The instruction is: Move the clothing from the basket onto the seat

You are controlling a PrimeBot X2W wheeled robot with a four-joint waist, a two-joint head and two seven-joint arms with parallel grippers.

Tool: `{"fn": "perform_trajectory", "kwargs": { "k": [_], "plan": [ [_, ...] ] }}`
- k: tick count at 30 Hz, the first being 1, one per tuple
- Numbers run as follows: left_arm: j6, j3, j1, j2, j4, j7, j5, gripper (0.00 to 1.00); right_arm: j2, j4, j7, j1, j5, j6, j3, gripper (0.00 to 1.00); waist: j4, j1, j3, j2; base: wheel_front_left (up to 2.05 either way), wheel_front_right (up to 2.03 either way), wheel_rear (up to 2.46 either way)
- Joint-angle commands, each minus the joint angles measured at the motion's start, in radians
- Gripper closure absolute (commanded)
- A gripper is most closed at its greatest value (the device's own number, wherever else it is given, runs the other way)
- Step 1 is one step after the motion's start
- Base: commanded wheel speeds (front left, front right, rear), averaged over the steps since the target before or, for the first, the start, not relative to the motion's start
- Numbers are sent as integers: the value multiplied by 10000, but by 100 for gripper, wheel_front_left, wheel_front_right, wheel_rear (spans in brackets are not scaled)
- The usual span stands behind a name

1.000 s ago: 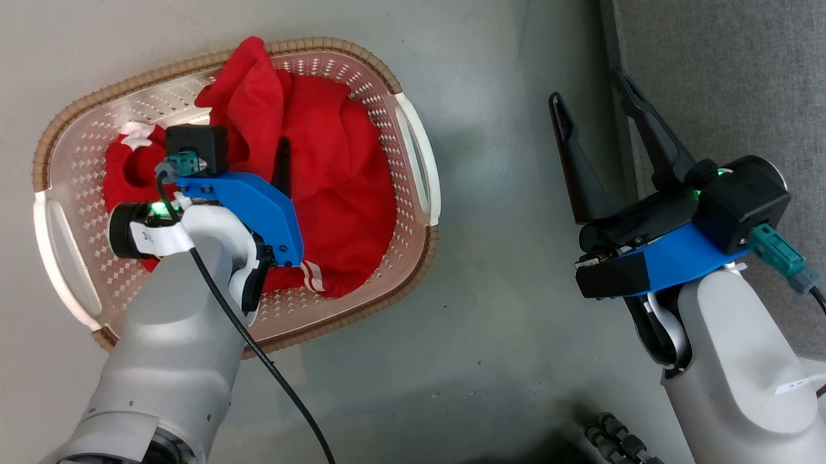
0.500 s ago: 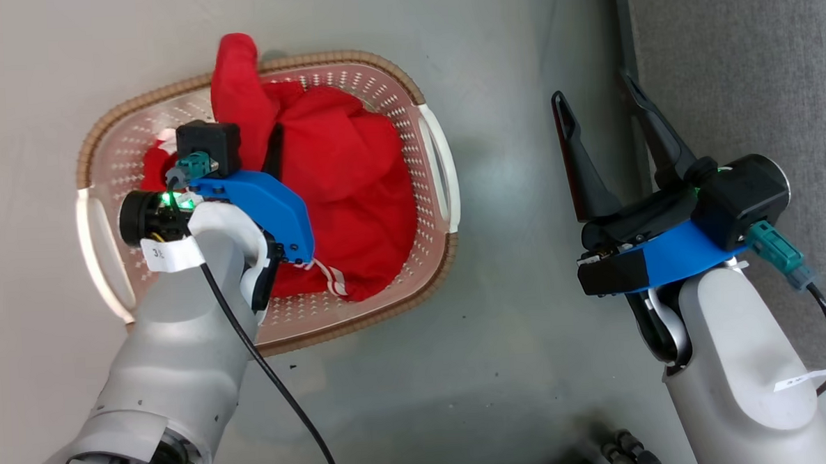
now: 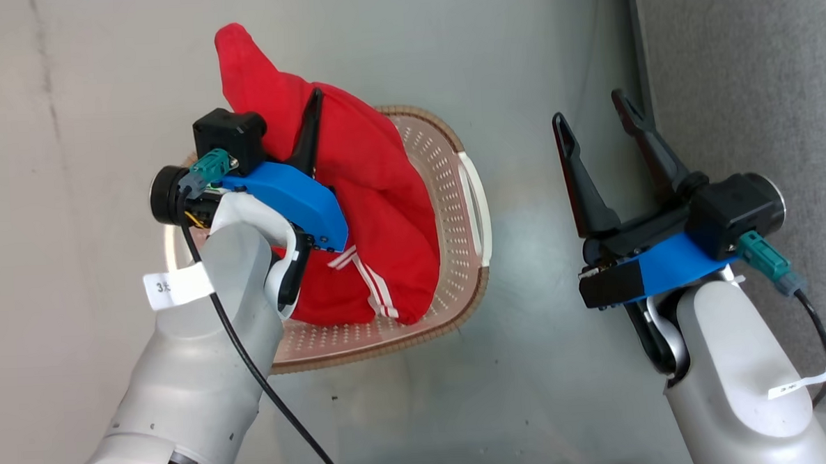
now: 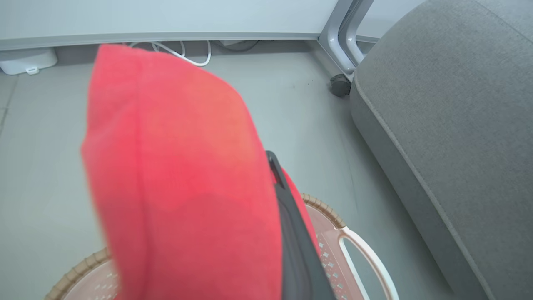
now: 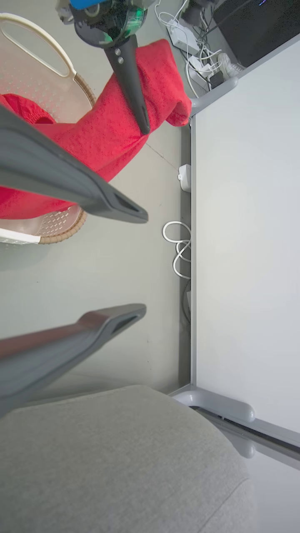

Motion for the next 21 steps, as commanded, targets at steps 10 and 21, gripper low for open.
{"fn": "perform_trajectory", "kwargs": {
  "k": [10,21],
  "plan": [
    [-17,896,855,34,-1797,-53,1152,100,-33,399,-39,694,105,1,-27,0,431,0,-1991,0,0,0,0],
    [-18,957,1083,5,-3171,-54,1805,100,-31,679,-39,1478,213,1,-149,0,561,0,-3630,0,0,0,0]
  ]
}}
